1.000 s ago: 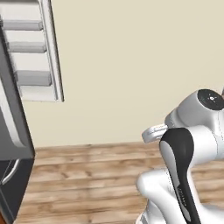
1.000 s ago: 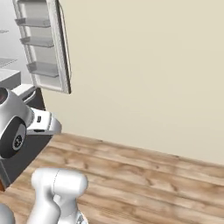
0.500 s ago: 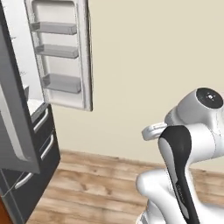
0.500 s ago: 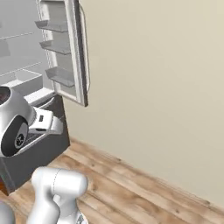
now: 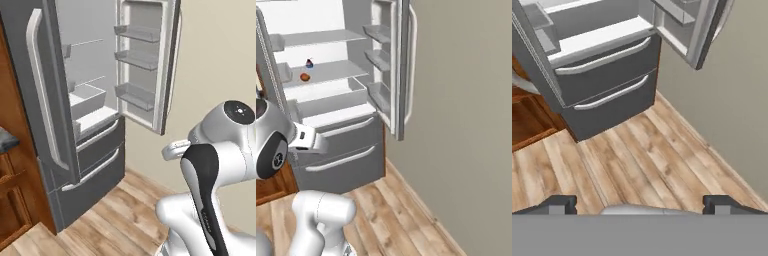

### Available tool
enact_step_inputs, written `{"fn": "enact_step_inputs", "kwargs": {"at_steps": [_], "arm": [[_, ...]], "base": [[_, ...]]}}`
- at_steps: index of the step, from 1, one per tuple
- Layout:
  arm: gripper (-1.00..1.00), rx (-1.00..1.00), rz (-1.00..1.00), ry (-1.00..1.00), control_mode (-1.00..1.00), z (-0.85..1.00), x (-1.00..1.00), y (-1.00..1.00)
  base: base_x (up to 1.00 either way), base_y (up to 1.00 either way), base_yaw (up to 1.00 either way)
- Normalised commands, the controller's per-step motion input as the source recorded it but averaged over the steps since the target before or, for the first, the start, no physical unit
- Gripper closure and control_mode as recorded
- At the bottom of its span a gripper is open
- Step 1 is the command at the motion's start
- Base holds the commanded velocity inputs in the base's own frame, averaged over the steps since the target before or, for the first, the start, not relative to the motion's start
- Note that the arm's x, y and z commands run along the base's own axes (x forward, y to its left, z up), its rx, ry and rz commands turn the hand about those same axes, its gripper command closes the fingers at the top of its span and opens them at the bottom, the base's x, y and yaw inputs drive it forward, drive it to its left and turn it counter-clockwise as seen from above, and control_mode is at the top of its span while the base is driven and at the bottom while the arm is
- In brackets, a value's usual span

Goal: Pick the two mangos from the fridge and place them on the plate next to the blender to make a fruit smoothie.

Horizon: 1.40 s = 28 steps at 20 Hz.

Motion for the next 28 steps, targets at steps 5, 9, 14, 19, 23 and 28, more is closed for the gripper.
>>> {"fn": "enact_step_inputs", "kwargs": {"at_steps": [5, 9, 14, 19, 23, 28], "arm": [[-1.0, 0.0, 0.0, 0.0, 1.0, 0.0, 0.0, 0.0], [-1.0, 0.0, 0.0, 0.0, 1.0, 0.0, 0.0, 0.0], [-1.0, 0.0, 0.0, 0.0, 1.0, 0.0, 0.0, 0.0], [-1.0, 0.0, 0.0, 0.0, 1.0, 0.0, 0.0, 0.0], [-1.0, 0.0, 0.0, 0.0, 1.0, 0.0, 0.0, 0.0], [-1.0, 0.0, 0.0, 0.0, 1.0, 0.0, 0.0, 0.0]], "base": [[0.62, -0.56, 0.71], [0.7, -0.64, 0.66], [0.86, -0.55, 0.37], [0.75, -0.3, 0.3], [0.97, 0.0, 0.24], [0.84, 0.0, 0.24]]}}
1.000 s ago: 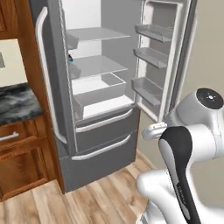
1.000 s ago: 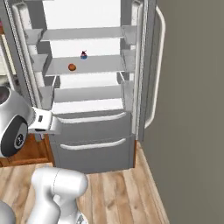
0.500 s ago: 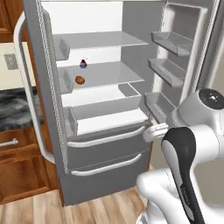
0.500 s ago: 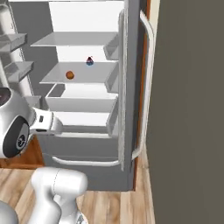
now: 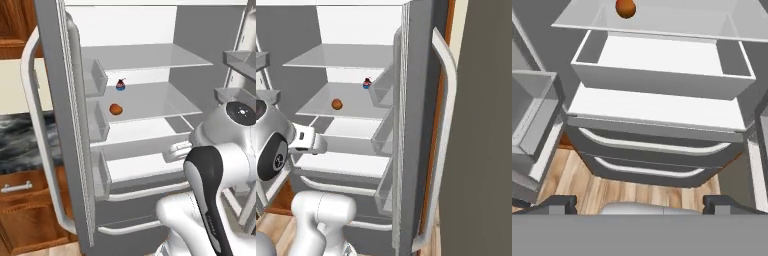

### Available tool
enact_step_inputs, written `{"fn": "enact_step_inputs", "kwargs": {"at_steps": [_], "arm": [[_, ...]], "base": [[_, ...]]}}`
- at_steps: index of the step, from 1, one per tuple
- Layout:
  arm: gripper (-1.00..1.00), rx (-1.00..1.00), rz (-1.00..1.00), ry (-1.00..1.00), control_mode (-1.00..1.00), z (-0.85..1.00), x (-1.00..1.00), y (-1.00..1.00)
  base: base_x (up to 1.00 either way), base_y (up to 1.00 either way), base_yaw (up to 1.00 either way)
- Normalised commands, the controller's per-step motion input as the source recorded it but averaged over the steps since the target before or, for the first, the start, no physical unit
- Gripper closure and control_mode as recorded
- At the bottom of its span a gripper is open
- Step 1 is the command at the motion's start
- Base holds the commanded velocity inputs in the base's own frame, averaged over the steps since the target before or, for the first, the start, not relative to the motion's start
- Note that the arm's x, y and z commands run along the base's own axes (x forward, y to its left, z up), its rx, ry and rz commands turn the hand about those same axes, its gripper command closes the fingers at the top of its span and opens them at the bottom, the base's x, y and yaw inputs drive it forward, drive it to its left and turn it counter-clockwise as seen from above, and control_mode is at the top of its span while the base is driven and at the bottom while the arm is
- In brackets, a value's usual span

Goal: Pick the two mangos from the fridge and place them on the plate next to the blender to make a fruit smoothie.

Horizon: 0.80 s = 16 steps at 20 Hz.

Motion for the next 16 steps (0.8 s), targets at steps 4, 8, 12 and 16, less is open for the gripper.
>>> {"fn": "enact_step_inputs", "kwargs": {"at_steps": [4, 8, 12, 16], "arm": [[-1.0, 0.0, 0.0, 0.0, 1.0, 0.0, 0.0, 0.0], [-1.0, 0.0, 0.02, 0.0, -1.0, 0.08, 0.21, 0.0], [-1.0, 0.0, 0.06, 0.0, -1.0, 0.62, 0.57, 0.0], [-1.0, 0.0, 0.01, 0.11, -1.0, 0.27, 0.87, 0.24]], "base": [[0.73, 0.0, 0.18], [0.64, 0.0, 0.11], [0.0, 0.0, 0.0], [0.0, 0.0, 0.0]]}}
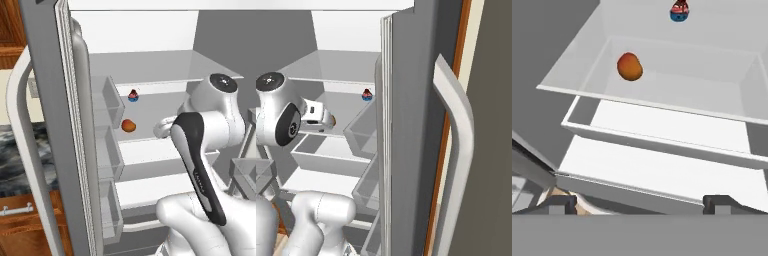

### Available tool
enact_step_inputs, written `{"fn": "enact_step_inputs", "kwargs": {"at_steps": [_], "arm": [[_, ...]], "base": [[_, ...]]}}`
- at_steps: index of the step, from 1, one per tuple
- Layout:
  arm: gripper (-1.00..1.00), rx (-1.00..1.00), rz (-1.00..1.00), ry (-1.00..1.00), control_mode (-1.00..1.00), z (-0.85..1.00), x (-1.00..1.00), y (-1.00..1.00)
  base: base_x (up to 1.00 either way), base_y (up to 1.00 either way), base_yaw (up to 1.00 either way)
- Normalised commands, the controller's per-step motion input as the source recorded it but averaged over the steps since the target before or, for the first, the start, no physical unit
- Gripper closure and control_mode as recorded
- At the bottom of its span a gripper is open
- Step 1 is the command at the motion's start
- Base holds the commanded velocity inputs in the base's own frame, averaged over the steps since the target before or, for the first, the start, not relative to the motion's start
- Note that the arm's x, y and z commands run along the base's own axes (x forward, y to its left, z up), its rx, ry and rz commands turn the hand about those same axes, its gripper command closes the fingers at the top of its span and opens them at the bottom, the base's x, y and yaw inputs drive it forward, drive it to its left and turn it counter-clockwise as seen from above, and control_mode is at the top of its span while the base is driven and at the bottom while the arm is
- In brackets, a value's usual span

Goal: Pick the two mangos from the fridge and place them on the plate next to the blender to make a fruit smoothie.

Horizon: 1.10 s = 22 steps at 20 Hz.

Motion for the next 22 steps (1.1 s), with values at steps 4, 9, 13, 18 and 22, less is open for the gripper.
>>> {"fn": "enact_step_inputs", "kwargs": {"at_steps": [4, 9, 13, 18, 22], "arm": [[-1.0, 0.02, -0.01, 0.14, -1.0, -0.34, 0.71, 0.47], [-1.0, 0.08, -0.03, 0.02, -1.0, -0.74, 0.55, 0.49], [-1.0, 0.0, -0.02, 0.0, -1.0, -0.56, 0.59, 0.31], [-1.0, 0.0, 0.0, 0.0, -1.0, -0.02, 0.7, -0.07], [-1.0, 0.0, 0.0, 0.0, -1.0, -0.07, 0.49, -0.03]], "base": [[0.0, 0.0, 0.0], [0.0, 0.0, 0.0], [0.0, 0.0, 0.0], [0.0, 0.0, 0.0], [0.0, 0.0, 0.0]]}}
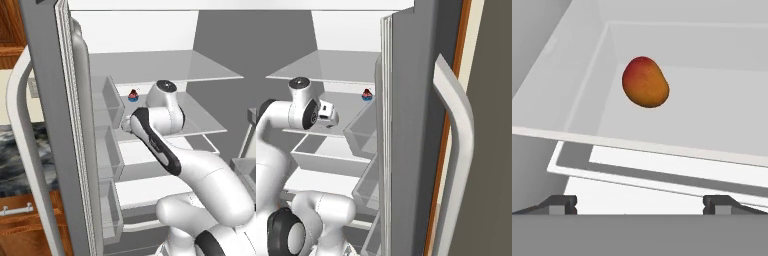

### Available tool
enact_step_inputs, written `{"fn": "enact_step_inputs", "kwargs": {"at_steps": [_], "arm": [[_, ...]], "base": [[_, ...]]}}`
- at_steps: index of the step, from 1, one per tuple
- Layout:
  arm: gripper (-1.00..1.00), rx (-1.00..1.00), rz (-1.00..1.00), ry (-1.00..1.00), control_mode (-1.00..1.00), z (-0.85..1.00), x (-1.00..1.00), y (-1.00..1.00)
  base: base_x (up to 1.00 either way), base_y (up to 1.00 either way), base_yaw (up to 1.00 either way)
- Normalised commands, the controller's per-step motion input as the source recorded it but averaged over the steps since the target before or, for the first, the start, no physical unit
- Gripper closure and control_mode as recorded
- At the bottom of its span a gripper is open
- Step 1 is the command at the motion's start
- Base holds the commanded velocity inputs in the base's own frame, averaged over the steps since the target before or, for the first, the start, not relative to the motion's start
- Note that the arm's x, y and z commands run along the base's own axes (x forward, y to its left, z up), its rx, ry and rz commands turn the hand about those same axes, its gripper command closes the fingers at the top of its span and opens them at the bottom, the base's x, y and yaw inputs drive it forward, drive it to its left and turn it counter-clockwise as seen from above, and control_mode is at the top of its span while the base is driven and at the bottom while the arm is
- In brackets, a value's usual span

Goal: Pick the two mangos from the fridge and place them on the plate next to the blender to make a fruit smoothie.

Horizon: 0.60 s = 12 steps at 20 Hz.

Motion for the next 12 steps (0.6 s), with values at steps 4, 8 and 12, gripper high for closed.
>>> {"fn": "enact_step_inputs", "kwargs": {"at_steps": [4, 8, 12], "arm": [[-1.0, 0.0, 0.0, 0.0, -1.0, -0.4, 0.32, 0.0], [-1.0, 0.0, 0.0, -0.02, -1.0, -0.14, 0.36, 0.0], [-1.0, 0.0, 0.0, -0.05, -1.0, -0.17, 0.36, 0.03]], "base": [[0.0, 0.0, 0.0], [0.0, 0.0, 0.0], [0.0, 0.0, 0.0]]}}
